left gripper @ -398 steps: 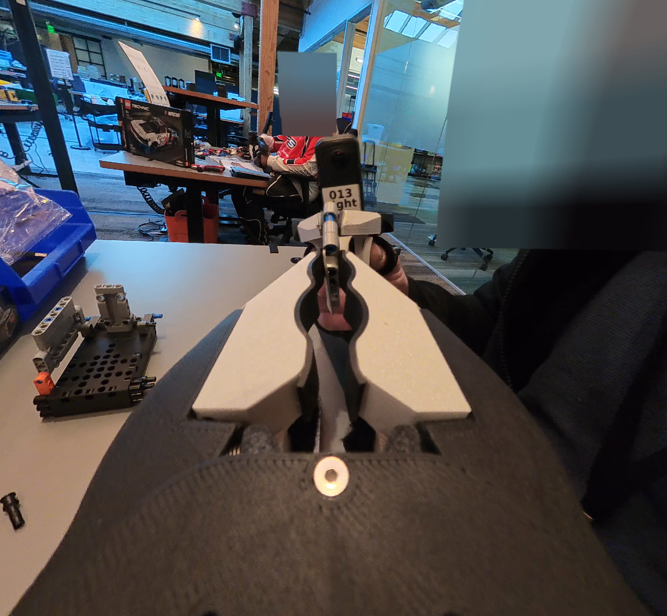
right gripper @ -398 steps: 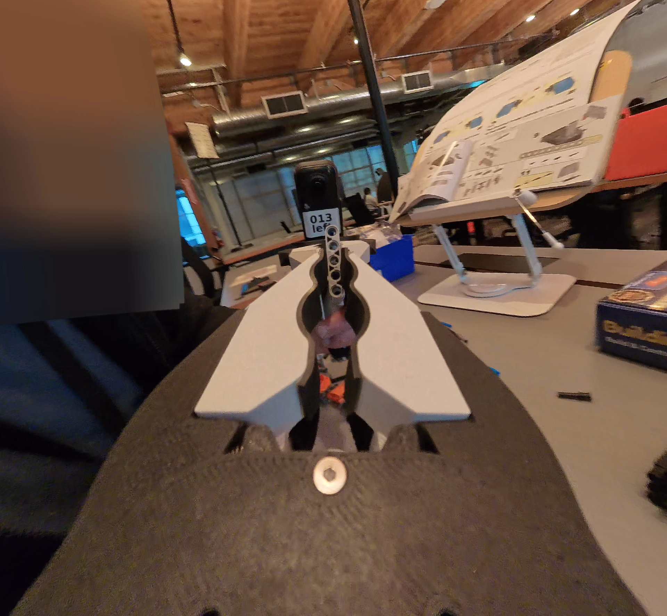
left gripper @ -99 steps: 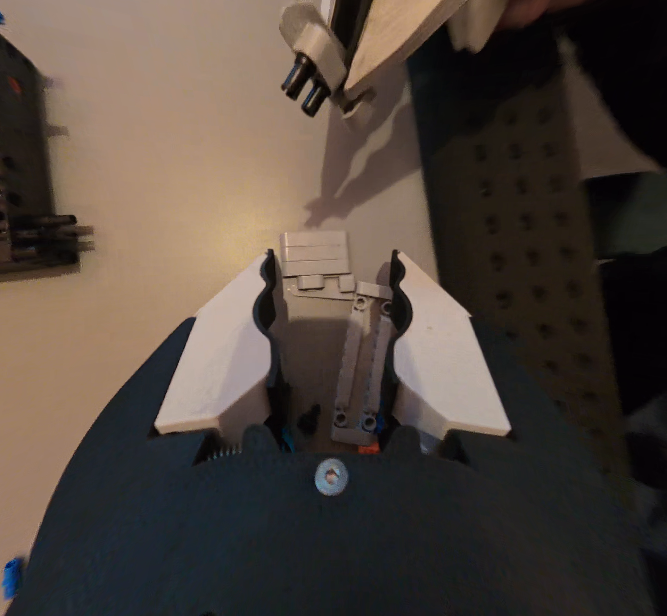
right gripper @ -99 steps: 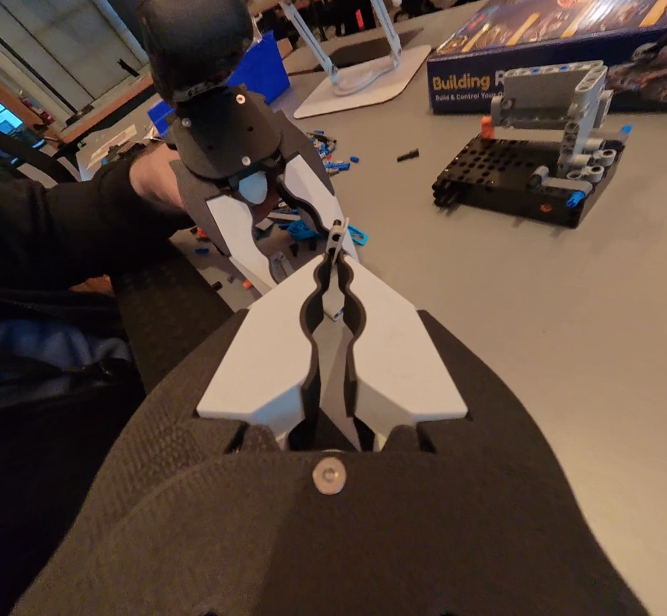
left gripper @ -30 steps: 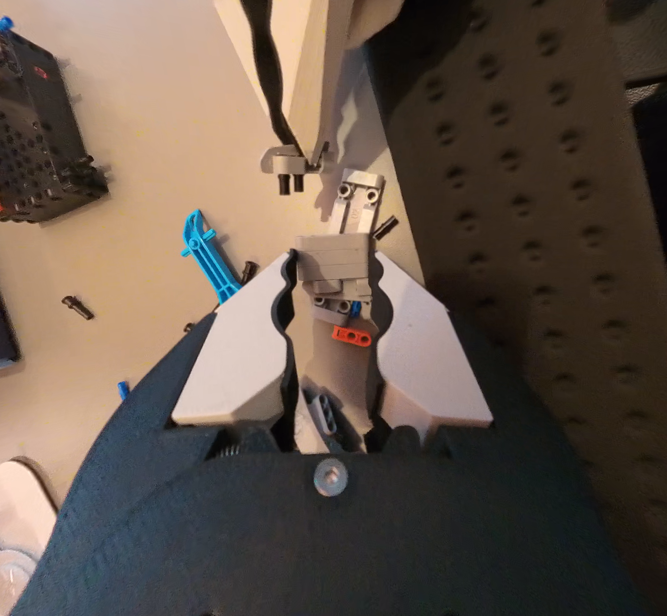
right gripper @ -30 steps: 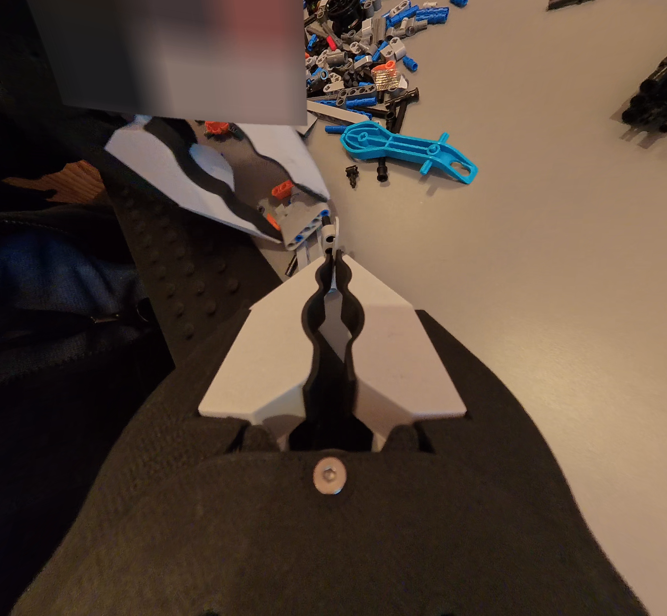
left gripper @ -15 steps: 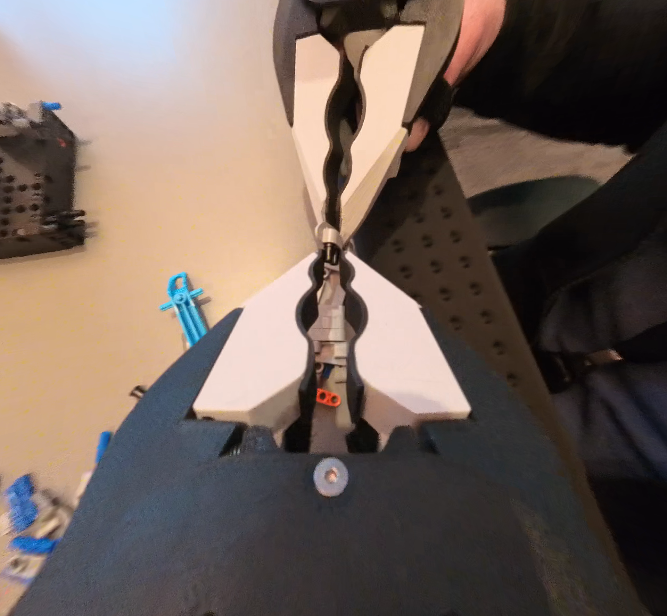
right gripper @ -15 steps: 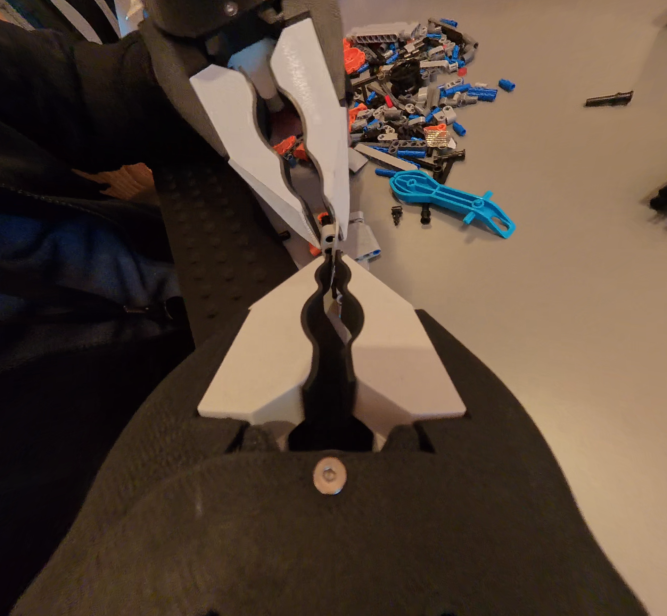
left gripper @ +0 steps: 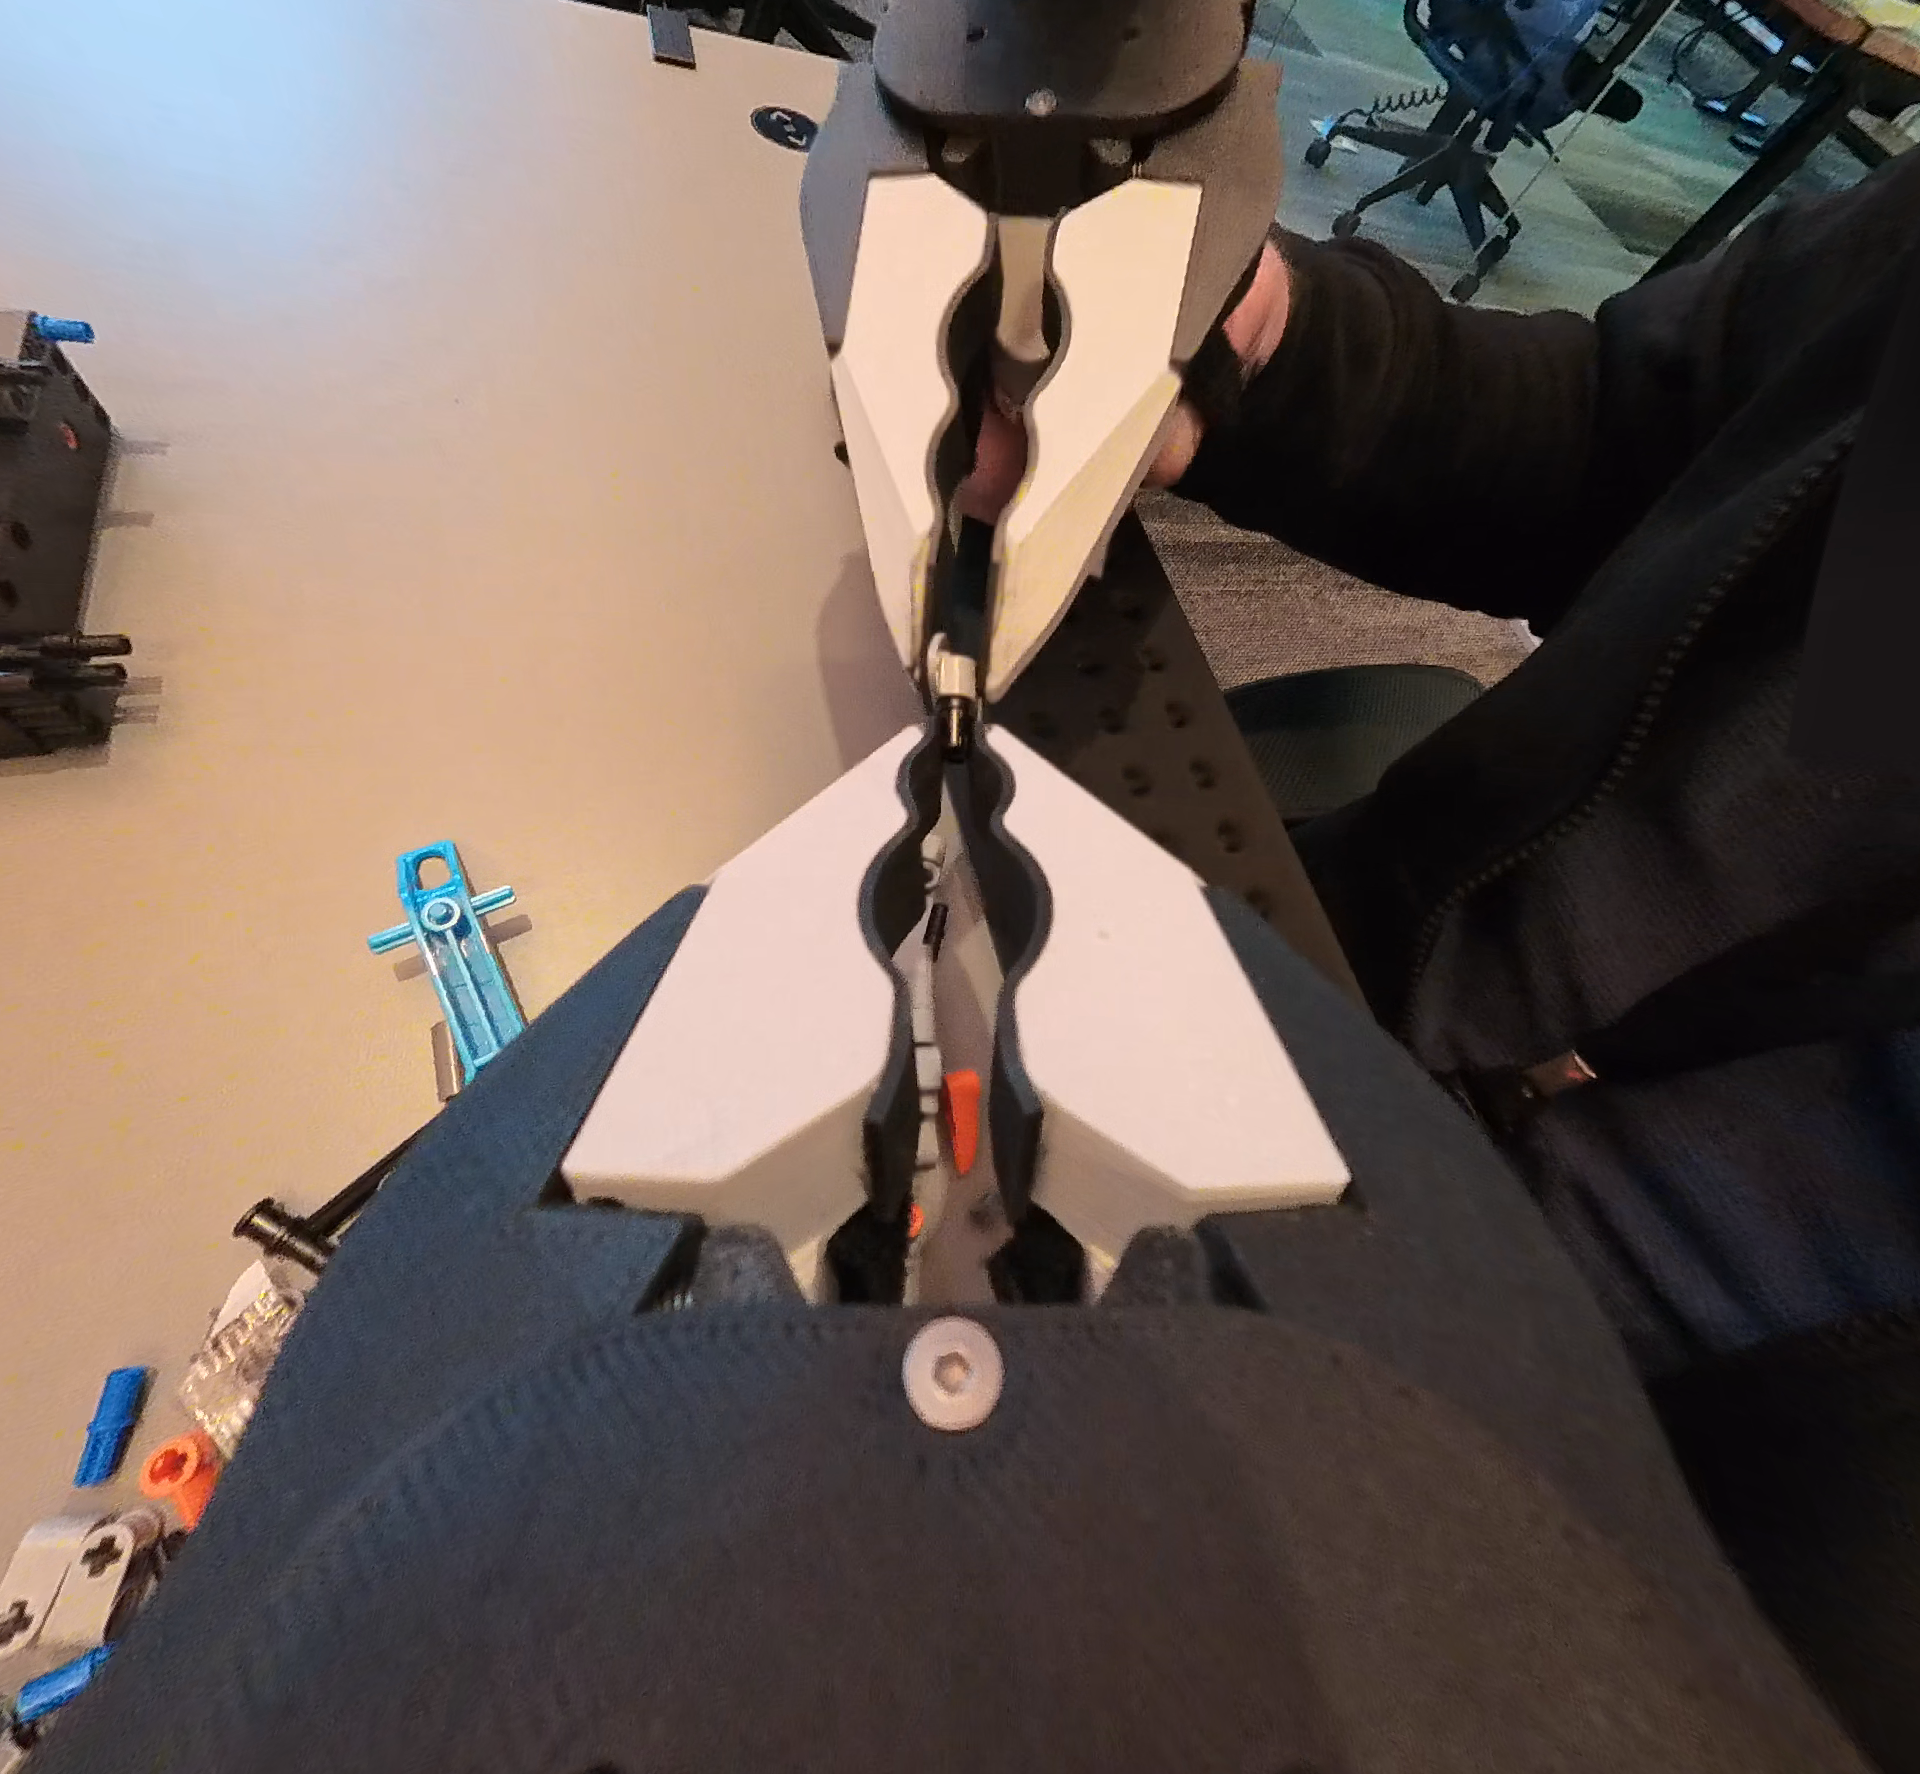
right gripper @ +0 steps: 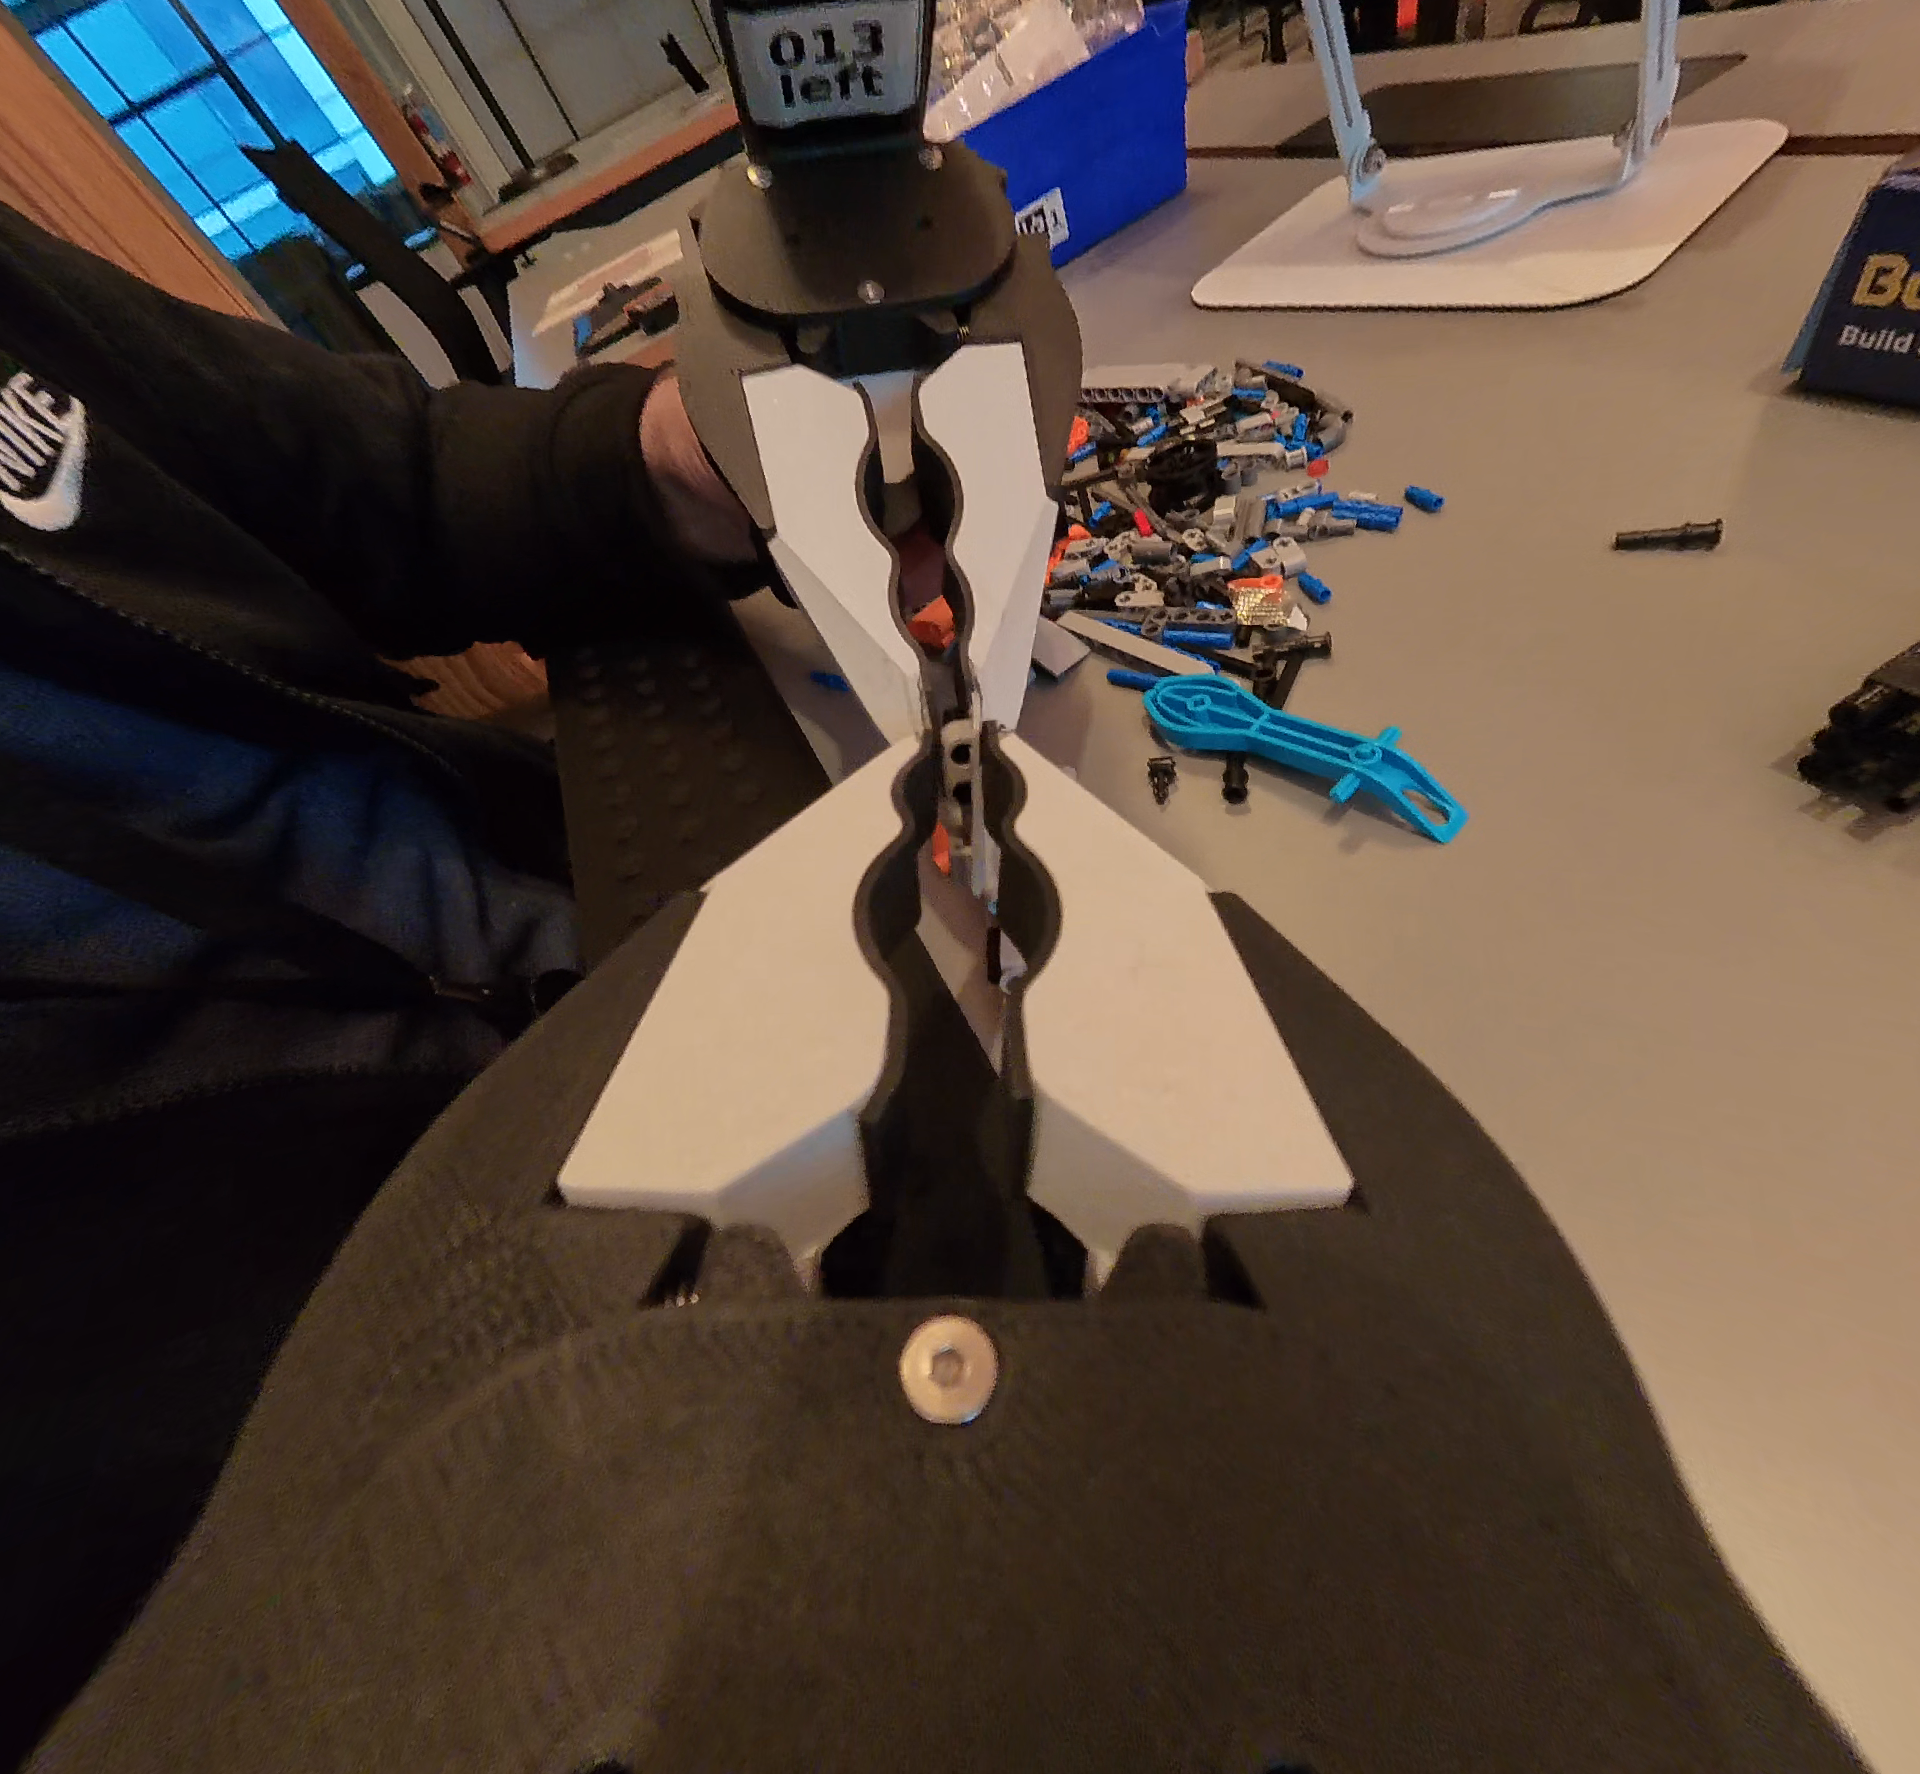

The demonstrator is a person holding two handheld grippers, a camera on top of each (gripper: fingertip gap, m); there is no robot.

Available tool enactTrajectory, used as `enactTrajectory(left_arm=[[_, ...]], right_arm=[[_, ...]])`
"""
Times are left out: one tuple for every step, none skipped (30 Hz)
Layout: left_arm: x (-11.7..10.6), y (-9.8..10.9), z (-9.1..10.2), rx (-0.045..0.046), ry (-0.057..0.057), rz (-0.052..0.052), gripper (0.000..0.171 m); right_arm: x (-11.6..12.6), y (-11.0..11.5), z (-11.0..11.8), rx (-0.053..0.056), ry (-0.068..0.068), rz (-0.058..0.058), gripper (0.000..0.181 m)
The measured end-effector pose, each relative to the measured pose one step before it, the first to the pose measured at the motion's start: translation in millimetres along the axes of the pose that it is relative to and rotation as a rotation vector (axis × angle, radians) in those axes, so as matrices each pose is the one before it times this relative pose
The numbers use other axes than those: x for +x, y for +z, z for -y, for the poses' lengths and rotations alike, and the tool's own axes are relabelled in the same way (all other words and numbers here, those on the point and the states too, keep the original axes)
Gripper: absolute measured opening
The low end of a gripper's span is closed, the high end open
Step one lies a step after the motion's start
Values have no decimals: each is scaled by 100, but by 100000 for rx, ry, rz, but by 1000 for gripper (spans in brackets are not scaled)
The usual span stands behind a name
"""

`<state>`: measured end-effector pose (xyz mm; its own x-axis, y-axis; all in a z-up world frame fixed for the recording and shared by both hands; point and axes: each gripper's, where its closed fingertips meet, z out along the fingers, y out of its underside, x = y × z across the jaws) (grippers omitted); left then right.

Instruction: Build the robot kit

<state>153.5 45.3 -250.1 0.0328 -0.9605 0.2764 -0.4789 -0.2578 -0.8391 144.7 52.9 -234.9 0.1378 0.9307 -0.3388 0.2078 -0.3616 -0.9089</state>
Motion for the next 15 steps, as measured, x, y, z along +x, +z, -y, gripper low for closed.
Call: enactTrajectory(left_arm=[[-55,38,-41,-194,192,452,0],[-12,-48,2,353,-391,-348,0],[26,-50,62,858,-1163,-904,1],[-8,-19,118,1299,-789,-417,0],[10,33,-12,250,-335,-467,0],[22,39,-107,-582,240,-102,1],[-3,37,-17,52,208,287,1],[-18,21,65,624,-408,306,1],[-131,-100,42,-110,925,1488,2],[-64,-290,-65,-1692,2338,1375,10],[-110,-349,-401,-4223,1312,1447,24],[-422,-234,-890,-7021,889,3280,42],[-423,-25,-1174,-7903,1574,3121,54],[-448,120,-918,-5746,1976,3482,60],[-327,323,-759,-4921,2579,3379,64]], right_arm=[[42,114,-122,-843,6,-439,5],[26,43,28,103,-21,-304,5],[-8,4,56,364,94,6,5],[16,-31,88,618,485,57,5],[-3,-19,-4,147,374,146,5],[-28,3,-110,-563,194,328,5],[-3,11,-63,-422,-174,26,5],[22,-56,42,275,-610,-448,5],[139,-73,80,750,-293,-1102,5],[283,-146,112,1246,881,-1384,4],[275,-255,215,2021,1872,-553,4],[108,-265,214,1741,2192,1045,4],[74,-130,56,470,1389,906,4],[86,46,-68,-576,708,191,4],[15,177,-187,-1391,-62,-59,4]])
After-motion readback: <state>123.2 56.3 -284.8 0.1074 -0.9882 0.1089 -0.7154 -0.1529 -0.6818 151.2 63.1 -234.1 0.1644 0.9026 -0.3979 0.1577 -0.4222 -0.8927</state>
